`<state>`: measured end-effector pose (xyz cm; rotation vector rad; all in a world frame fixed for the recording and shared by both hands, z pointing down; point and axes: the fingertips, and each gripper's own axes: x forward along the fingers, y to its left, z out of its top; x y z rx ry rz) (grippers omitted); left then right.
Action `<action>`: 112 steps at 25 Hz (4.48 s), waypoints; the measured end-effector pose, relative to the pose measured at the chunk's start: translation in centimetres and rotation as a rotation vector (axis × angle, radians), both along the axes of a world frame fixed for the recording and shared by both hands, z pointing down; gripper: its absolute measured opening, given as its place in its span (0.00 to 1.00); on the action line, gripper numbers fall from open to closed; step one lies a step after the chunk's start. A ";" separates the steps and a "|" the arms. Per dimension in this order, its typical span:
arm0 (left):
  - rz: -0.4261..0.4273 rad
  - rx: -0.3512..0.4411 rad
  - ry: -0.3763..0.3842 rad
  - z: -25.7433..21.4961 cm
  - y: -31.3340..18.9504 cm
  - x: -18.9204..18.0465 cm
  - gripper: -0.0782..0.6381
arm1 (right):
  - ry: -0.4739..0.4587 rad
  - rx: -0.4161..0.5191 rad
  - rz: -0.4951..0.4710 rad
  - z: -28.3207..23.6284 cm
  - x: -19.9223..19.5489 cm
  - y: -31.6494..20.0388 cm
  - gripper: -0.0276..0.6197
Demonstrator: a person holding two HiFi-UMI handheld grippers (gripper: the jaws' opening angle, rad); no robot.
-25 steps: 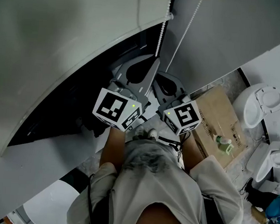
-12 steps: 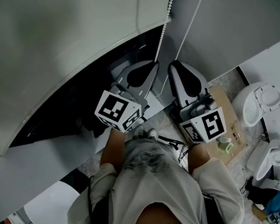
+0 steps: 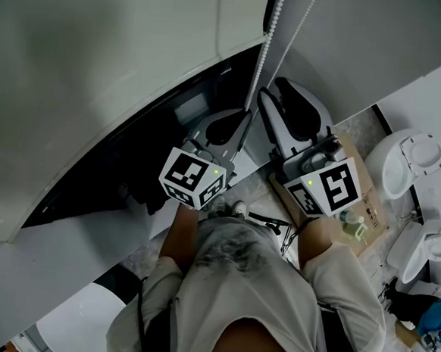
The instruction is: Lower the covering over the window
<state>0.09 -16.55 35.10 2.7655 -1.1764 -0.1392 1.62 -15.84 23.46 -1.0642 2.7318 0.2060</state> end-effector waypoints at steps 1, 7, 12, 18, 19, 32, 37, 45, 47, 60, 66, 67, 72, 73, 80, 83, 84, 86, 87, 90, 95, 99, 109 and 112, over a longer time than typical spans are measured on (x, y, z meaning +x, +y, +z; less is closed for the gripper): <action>0.001 0.001 -0.002 0.0 0.0 0.0 0.12 | 0.003 0.001 -0.003 -0.1 -0.2 -0.1 0.23; 0.009 -0.001 -0.021 0.1 0.1 0.3 0.12 | 0.008 0.015 -0.018 -0.8 -1.1 -0.5 0.24; 0.024 -0.033 -0.026 1.6 0.6 0.7 0.12 | 0.015 0.020 -0.024 -1.0 -1.6 -1.0 0.24; 0.038 -0.074 -0.032 3.3 1.0 1.0 0.12 | 0.024 0.024 -0.002 -0.8 -2.1 -1.2 0.11; 0.040 -0.075 -0.032 3.4 1.1 1.0 0.12 | 0.029 0.027 0.004 -0.8 -2.1 -1.3 0.09; 0.038 -0.056 0.002 2.1 1.5 0.0 0.22 | 0.039 -0.037 0.029 1.8 -1.6 -2.2 0.08; 0.019 -0.023 0.033 0.4 1.5 -1.0 0.23 | 0.036 -0.076 0.020 3.5 -1.6 -2.2 0.08; -0.014 0.065 0.101 -5.1 1.3 -2.5 0.23 | 0.057 -0.110 0.007 4.7 -1.9 -1.9 0.08; -0.015 0.090 0.106 -5.9 1.3 -2.8 0.23 | 0.064 -0.128 0.004 6.0 -2.1 -1.6 0.08; 0.036 0.169 0.057 -10.1 -0.4 -0.5 0.25 | 0.100 -0.229 -0.030 11.1 -3.8 0.1 0.08; 0.018 0.178 0.059 -10.0 -0.3 -0.2 0.14 | 0.113 -0.234 -0.014 11.5 -3.5 0.3 0.08; 0.019 0.179 0.067 -10.0 -0.2 -0.3 0.13 | 0.118 -0.231 -0.010 11.5 -3.5 0.3 0.08; 0.022 0.180 0.092 -10.0 -0.1 -0.6 0.13 | 0.104 -0.188 -0.007 10.0 -2.9 0.7 0.08; 0.022 0.179 0.094 -9.9 -0.1 -0.7 0.13 | 0.092 -0.175 -0.008 9.5 -2.7 0.8 0.09; 0.032 0.181 0.097 -9.8 0.2 -0.8 0.13 | -0.120 -0.131 -0.061 4.5 0.2 1.3 0.17; 0.037 0.183 0.096 -9.8 0.4 -0.8 0.13 | -0.122 -0.095 -0.049 3.1 0.6 1.5 0.18; 0.037 0.184 0.093 -9.8 0.4 -0.8 0.13 | -0.120 -0.083 -0.046 2.7 0.6 1.7 0.18; 0.037 0.178 0.077 -9.4 0.5 -0.7 0.13 | -0.119 -0.061 -0.041 2.0 0.6 1.9 0.19; 0.037 0.169 0.065 -8.9 0.4 -0.6 0.13 | -0.118 -0.052 -0.039 1.7 0.6 1.9 0.19; 0.046 0.126 0.054 -6.7 0.4 -0.2 0.13 | -0.111 -0.033 -0.035 1.1 0.5 2.0 0.19; 0.057 0.064 0.044 -3.5 0.5 0.4 0.13 | -0.094 -0.037 -0.030 1.4 0.4 1.7 0.20; 0.051 0.042 0.036 -2.2 0.4 0.2 0.13 | -0.073 -0.048 -0.037 2.0 -0.3 1.6 0.20; 0.039 0.008 0.024 -1.0 -0.6 -0.3 0.13 | -0.043 -0.075 -0.042 2.5 -1.0 1.1 0.21; 0.028 0.016 0.031 -1.1 -0.7 -0.4 0.13 | -0.035 -0.079 -0.037 2.6 -0.9 1.1 0.21</action>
